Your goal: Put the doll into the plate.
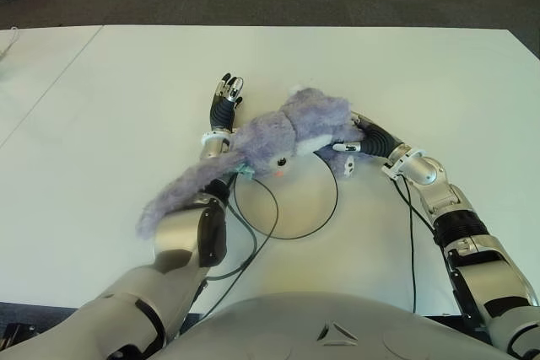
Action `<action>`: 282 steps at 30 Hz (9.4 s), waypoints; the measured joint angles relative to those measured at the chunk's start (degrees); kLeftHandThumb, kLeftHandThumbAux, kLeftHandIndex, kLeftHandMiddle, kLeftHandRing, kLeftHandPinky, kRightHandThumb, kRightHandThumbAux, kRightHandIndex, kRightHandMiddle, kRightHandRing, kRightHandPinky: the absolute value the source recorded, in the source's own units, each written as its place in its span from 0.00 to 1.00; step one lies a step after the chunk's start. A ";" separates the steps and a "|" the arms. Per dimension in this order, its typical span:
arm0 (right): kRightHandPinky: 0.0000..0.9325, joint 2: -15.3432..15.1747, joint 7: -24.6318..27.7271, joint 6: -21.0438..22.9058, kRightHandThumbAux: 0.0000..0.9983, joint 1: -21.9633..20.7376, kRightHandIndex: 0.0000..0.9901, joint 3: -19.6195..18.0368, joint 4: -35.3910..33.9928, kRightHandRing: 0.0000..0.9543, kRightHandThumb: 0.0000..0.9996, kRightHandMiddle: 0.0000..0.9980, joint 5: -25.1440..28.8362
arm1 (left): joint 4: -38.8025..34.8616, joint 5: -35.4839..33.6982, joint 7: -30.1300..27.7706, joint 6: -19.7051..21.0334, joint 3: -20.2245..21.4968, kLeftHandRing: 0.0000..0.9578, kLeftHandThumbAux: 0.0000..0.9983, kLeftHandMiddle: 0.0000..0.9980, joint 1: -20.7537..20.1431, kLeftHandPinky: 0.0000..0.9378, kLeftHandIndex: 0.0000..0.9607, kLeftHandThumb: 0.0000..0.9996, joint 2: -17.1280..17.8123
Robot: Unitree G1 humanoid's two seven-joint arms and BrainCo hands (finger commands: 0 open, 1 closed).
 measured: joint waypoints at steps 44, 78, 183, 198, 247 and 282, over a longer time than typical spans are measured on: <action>0.96 6.04 -30.42 -29.27 0.75 10.64 0.81 -6.84 -14.69 0.94 0.44 0.91 -12.21 | -0.08 0.04 0.00 -0.44 0.00 0.09 0.47 0.09 -0.09 0.07 0.00 0.00 -0.08; 0.97 5.43 -30.96 -27.01 0.76 9.89 0.80 -7.78 -11.81 0.94 0.39 0.89 -12.80 | -0.08 -0.01 0.27 -0.44 0.07 0.10 0.48 0.10 -0.09 0.07 0.00 0.00 -0.11; 0.00 -3.77 19.88 7.79 0.42 16.96 0.00 11.80 -38.79 0.00 0.02 0.00 10.78 | -0.04 -0.13 0.26 -0.45 0.13 0.10 0.51 0.11 0.16 0.08 0.03 0.00 -0.13; 0.00 -5.75 27.86 5.66 0.30 9.84 0.00 16.27 -34.45 0.00 0.00 0.00 10.94 | 0.02 -0.13 0.26 -0.42 0.11 0.10 0.53 0.10 0.17 0.10 0.02 0.00 -0.29; 0.00 -11.80 32.38 5.42 0.30 3.53 0.00 4.74 -30.48 0.00 0.08 0.00 16.46 | 0.03 -0.09 0.26 -0.32 -0.11 0.06 0.53 0.08 -0.19 0.01 0.00 0.00 -0.64; 0.00 -12.59 29.21 6.91 0.26 5.84 0.00 -4.56 -40.77 0.00 0.12 0.00 19.55 | 0.03 0.42 0.26 -0.32 -0.09 0.09 0.54 0.10 -0.17 0.07 0.00 0.00 -0.63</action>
